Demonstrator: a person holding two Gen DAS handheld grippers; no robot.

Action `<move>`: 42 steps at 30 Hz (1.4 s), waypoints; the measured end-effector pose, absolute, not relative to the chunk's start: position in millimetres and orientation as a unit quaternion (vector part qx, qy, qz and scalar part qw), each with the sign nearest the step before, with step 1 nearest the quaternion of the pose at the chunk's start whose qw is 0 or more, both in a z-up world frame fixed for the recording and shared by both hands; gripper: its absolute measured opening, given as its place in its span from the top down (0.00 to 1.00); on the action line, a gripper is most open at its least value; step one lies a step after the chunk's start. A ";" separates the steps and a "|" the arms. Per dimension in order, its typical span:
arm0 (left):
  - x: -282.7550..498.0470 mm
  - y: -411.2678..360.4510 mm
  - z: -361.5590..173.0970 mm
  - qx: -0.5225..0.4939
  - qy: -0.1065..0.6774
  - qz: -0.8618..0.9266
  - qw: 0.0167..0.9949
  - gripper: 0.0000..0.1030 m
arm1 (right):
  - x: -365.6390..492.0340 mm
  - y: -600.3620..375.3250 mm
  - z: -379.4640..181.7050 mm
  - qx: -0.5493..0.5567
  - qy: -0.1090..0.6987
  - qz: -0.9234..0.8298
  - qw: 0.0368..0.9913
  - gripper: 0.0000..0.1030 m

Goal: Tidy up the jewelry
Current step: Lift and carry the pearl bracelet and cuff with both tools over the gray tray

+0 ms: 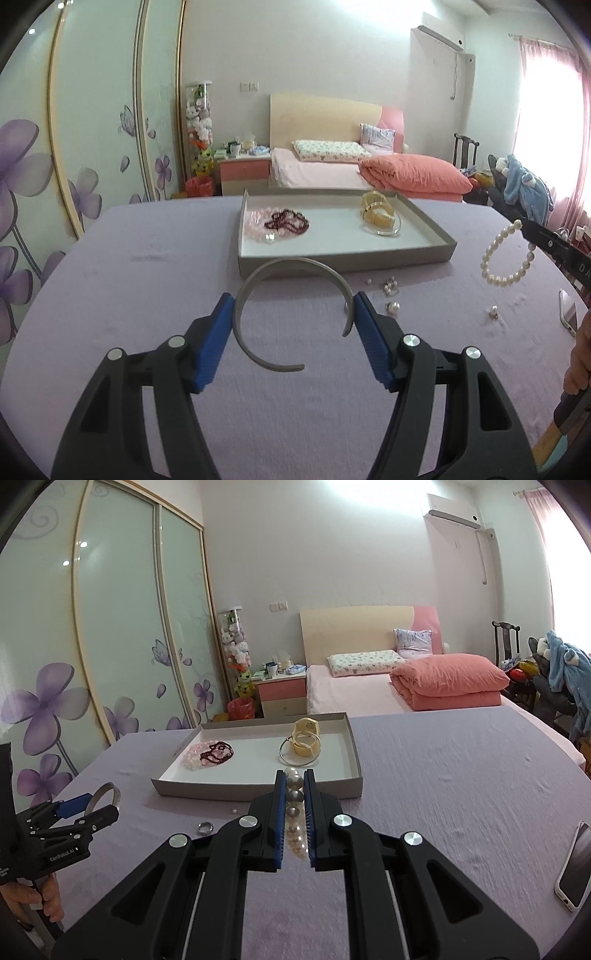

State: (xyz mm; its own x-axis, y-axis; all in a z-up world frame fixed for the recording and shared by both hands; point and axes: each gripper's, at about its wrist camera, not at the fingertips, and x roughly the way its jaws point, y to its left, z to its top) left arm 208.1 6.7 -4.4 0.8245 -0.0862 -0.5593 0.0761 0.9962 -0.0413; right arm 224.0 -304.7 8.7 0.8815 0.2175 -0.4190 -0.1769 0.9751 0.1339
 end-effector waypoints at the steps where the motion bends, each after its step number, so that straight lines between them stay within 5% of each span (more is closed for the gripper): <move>1: 207.8 7.0 -1.0 -0.009 0.287 -0.042 0.957 0.38 | 223.4 -305.2 9.9 0.047 0.218 0.103 0.969 0.90; 17: 209.9 0.3 43.9 -0.023 0.173 -0.031 0.984 0.38 | 233.2 -284.9 35.9 0.048 0.160 0.118 0.979 0.90; 42: 322.8 -24.5 38.0 -0.031 0.135 -0.030 0.990 0.38 | 343.7 -260.1 36.0 0.064 0.161 0.064 0.983 0.90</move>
